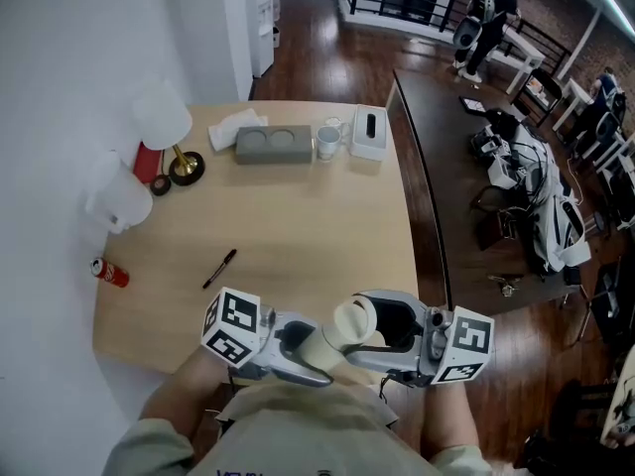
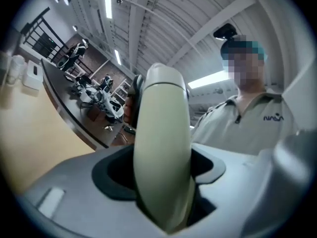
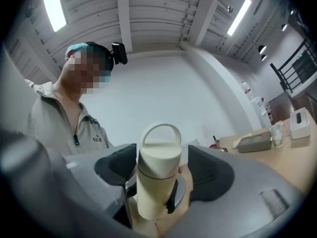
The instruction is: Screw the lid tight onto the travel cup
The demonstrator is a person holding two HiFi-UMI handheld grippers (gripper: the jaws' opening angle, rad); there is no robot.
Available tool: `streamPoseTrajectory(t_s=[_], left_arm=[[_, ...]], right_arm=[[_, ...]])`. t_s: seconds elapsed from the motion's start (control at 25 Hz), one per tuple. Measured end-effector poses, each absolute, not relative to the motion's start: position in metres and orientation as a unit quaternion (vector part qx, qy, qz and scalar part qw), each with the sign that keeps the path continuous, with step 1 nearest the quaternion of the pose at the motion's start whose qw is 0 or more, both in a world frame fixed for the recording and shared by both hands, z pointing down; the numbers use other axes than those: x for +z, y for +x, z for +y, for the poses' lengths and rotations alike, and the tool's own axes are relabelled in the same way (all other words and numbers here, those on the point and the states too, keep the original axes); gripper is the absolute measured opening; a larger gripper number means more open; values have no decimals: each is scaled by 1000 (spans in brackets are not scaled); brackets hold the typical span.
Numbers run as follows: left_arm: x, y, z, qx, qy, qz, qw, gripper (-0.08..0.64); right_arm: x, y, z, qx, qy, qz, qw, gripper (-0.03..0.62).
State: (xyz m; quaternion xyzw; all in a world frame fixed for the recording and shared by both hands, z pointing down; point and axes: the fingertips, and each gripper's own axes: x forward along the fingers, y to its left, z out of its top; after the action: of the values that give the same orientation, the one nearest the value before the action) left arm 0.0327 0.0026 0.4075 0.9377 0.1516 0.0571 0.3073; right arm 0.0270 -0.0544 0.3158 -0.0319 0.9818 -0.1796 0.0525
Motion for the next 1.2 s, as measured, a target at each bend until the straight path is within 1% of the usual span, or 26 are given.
streamPoseTrajectory(t_s=[0.32,0.36,0.4,0.6,0.76,0.88,1.04,1.2], left_arm=[[409,29,5,73,938,158,299,319],[412,29,5,80,939,155,297,319],[414,29,4,86,940,151,294,319],[423,31,-14,113,954,84,266,319],[431,32,-41,152,966,-24,207,318],[438,27,-69,192,961,-145,136,318],[452,15,-102,262,911,-315,31,319],[461,3,-122,311,855,-411,-55,318]], right_arm=[[316,18,-50,-187,-3,981,55,316],[316,18,-49,-186,-2,981,54,313],[317,18,-50,-186,-3,981,53,295],[321,21,-64,-199,-45,977,56,287],[327,26,-83,-207,-108,971,56,285],[334,31,-103,-223,-181,956,64,285],[344,38,-128,-266,-274,918,102,285],[360,42,-143,-321,-343,873,135,285]])
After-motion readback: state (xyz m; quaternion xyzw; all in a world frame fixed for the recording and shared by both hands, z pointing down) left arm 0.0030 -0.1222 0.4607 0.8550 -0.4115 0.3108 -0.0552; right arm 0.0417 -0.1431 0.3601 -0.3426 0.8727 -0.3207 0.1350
